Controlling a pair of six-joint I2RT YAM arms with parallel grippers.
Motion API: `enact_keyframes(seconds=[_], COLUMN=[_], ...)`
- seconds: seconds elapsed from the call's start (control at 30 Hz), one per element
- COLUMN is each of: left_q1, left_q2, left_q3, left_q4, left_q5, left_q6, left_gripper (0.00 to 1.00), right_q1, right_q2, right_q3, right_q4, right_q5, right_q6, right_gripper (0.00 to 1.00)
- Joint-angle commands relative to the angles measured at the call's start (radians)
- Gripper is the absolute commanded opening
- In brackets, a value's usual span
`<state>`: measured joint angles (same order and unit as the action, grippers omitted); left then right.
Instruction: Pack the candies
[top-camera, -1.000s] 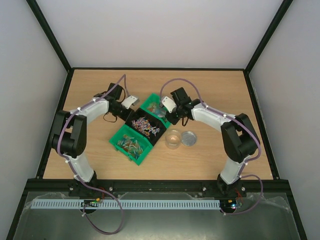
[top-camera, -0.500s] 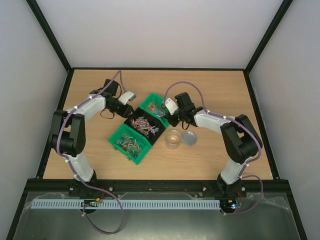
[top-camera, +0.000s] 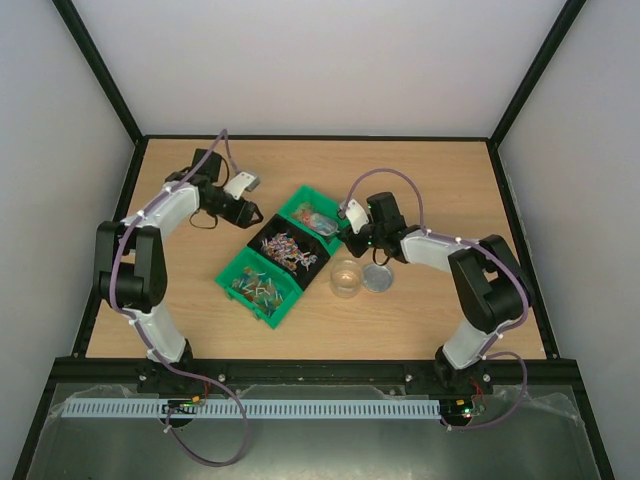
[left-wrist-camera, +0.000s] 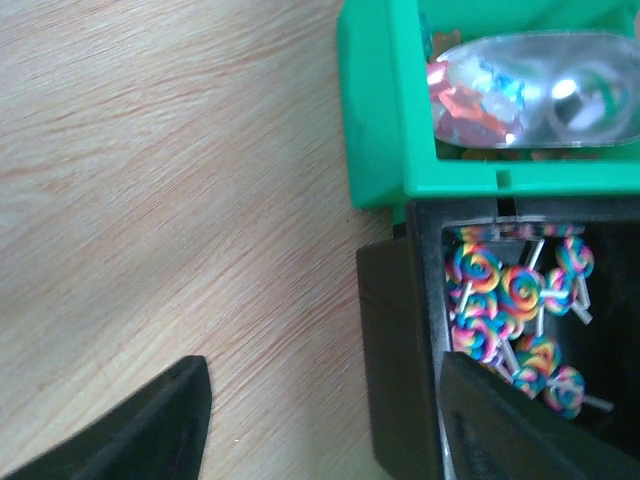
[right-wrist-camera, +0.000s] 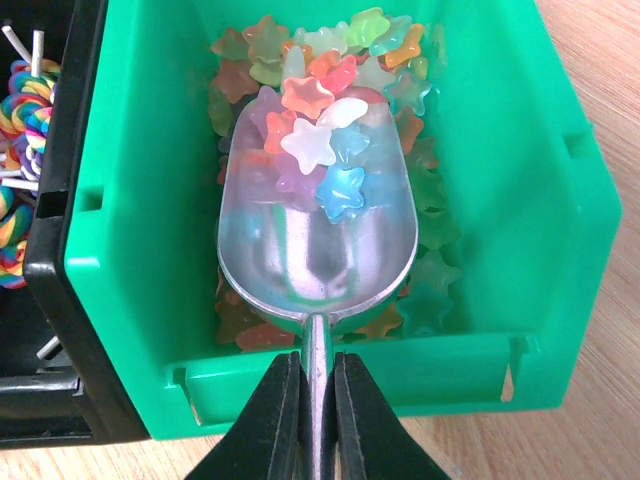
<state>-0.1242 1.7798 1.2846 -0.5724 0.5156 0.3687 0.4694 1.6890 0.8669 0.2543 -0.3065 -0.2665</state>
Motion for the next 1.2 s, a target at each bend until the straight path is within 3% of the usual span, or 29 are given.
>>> enact_keyframes(seconds=[0.0,0.17,0.2,0.43,0.67,0.77,0.9,1.17], left_q1=[0.017,0.029,0.03,0.037,0.041,0.041,0.041,0.039], left_q2=[-0.054,-0.11,-0.12,-0.197,-0.391,-0.385,-0.314,-0.273], left_q3=[0.038,0.034,0.034,0.038,-0.165,-0.151,-0.073,-0.07], left_q4=[-0.021,0.027,0.037,0.119,0.441,0.398,0.297,0.218], left_q5=[0.004,-0.02,-0.025,-0.146,-0.238,-0.188,-0.125,-0.022], left_q6=[0.007,-0.027,-0.033,-0.1,-0.219,-0.203,-0.184,-0.109], left_gripper=[0.72,0.98,0.99,0.99,0.99,0.99,1.0,1.0], right_q1=[-0.013,-0.015,-0.016,-0.024,-0.038,-0.038,-0.038,-0.07], right_q2=[-0.043,-0.06,-0.067,-0.121,-0.193,-0.175,-0.168,-0.342], right_q3=[-0.042,-0.056,-0.063,-0.104,-0.152,-0.16,-0.113,-0.145], right_q4=[0.105,0.153,0.162,0.201,0.248,0.339,0.319,0.024], right_q5=[-0.076,-0.079,-0.08,-0.079,-0.087,-0.112,-0.098,-0.173], right_q6=[0.028,0.055,0.057,0.062,0.083,0.128,0.118,-0.036], right_gripper=[0.01,0.01,0.01,0.01,0.01,0.01,0.01,0.01])
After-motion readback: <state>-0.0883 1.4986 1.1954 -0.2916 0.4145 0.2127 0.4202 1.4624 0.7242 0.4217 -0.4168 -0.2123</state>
